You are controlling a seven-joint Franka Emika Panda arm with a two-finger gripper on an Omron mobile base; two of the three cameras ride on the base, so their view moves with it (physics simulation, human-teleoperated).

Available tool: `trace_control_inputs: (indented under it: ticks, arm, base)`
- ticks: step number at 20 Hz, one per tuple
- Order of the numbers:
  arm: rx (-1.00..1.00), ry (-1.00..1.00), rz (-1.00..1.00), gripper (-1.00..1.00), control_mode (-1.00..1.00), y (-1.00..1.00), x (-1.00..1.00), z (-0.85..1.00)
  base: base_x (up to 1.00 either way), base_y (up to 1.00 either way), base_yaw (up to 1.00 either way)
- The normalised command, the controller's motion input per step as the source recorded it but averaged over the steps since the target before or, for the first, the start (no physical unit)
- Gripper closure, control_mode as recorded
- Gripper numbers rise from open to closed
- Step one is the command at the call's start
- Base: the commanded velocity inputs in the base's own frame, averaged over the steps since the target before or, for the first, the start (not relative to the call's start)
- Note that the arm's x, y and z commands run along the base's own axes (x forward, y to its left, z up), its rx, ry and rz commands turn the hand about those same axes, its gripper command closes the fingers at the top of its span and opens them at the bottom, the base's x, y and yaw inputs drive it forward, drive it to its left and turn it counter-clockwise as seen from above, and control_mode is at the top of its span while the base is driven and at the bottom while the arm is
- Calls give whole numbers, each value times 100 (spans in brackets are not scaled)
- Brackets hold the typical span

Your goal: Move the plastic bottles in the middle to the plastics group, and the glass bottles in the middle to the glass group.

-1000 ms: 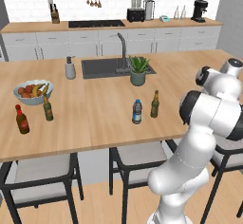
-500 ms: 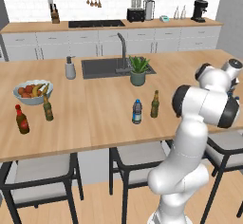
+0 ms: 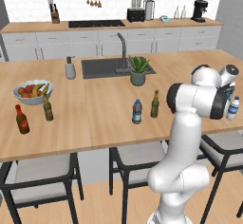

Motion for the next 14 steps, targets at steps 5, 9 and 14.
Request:
trace_control_inputs:
  ticks: [5,9,14]
  arm:
    - [0,0,0,100,-100,-36,4,0]
    - [0,0,0,100,-100,-25,0,0]
    - [0,0,0,100,-100,-5,4,0]
  base:
    - [0,0,0]
    - [0,0,0]
    - [0,0,0]
